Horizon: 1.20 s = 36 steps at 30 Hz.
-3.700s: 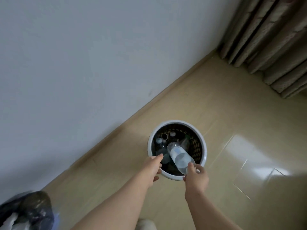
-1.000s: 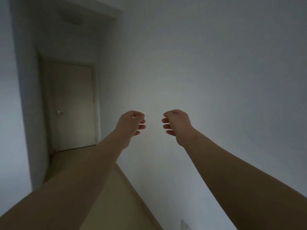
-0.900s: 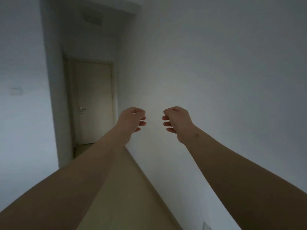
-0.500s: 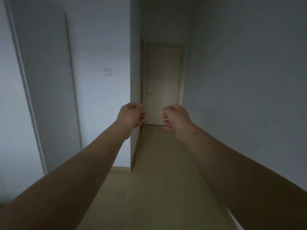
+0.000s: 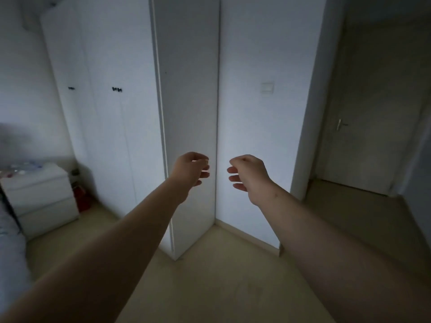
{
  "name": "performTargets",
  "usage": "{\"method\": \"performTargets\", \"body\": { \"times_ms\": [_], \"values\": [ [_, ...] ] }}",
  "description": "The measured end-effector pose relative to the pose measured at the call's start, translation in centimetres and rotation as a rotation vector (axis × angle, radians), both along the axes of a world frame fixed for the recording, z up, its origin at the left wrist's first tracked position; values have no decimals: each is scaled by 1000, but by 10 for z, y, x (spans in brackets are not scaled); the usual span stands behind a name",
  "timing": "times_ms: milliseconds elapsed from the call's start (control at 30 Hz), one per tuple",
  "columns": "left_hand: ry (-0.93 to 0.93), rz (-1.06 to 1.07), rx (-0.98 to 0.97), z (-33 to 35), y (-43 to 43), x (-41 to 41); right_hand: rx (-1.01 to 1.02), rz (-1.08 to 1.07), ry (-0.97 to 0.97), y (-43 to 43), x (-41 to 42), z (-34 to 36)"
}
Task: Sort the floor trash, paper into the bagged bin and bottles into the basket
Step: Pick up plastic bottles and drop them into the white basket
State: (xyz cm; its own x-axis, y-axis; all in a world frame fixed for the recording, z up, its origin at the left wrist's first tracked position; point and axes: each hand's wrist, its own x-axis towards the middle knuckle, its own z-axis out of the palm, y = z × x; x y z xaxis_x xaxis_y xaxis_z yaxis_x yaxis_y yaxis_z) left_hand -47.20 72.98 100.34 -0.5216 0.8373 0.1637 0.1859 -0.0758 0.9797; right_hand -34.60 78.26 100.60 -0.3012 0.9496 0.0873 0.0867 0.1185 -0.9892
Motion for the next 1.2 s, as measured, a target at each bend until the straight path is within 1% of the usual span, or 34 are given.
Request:
{"method": "performTargets", "body": {
  "times_ms": [167,300,433,500,667,900,1033,1200],
  "values": [
    [-32,184,-60,-29,25,-85,-70,157,-20,41,-88,-30],
    [-40,272,-45,-38,50,-153,-84,231,-20,71,-158,-40],
    [-29,328,-30,-33,84,-237,-105,314,-1,106,-249,-40],
    [-14,362,-13,-29,100,-287,-121,347,28,125,-307,-37],
    [-53,448,-17,-39,131,-396,-164,428,56,155,-423,-39],
    [-104,551,-65,-65,163,-527,-274,536,31,204,-567,-66],
    [-124,667,-54,-69,186,-611,-293,596,12,241,-654,-79],
    [-154,723,-74,-68,235,-714,-301,629,5,300,-765,-79]
  ]
}}
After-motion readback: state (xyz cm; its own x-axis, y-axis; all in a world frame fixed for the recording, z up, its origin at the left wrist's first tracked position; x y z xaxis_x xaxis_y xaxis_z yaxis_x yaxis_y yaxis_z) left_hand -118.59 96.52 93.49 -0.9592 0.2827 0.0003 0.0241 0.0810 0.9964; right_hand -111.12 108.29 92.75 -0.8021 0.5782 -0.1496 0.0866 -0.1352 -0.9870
